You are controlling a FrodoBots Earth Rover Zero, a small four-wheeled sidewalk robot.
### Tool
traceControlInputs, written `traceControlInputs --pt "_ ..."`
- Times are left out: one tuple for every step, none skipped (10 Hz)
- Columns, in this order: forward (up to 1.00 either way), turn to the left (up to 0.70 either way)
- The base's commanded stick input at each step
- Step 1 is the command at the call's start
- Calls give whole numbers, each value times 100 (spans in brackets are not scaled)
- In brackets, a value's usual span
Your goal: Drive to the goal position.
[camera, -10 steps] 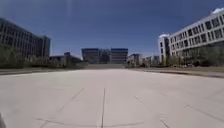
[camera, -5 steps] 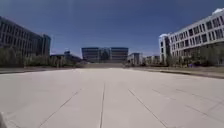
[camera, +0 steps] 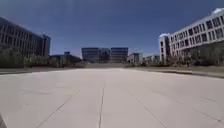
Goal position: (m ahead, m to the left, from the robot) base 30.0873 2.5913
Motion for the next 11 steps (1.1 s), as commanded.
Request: traceControlInputs --pt "49 0" --pt "49 0" --pt "49 0" --pt "49 0" --pt "49 0" --pt "49 0" --pt "49 0" --pt "48 0" --pt "49 0" --pt "48 0" --pt "49 0"
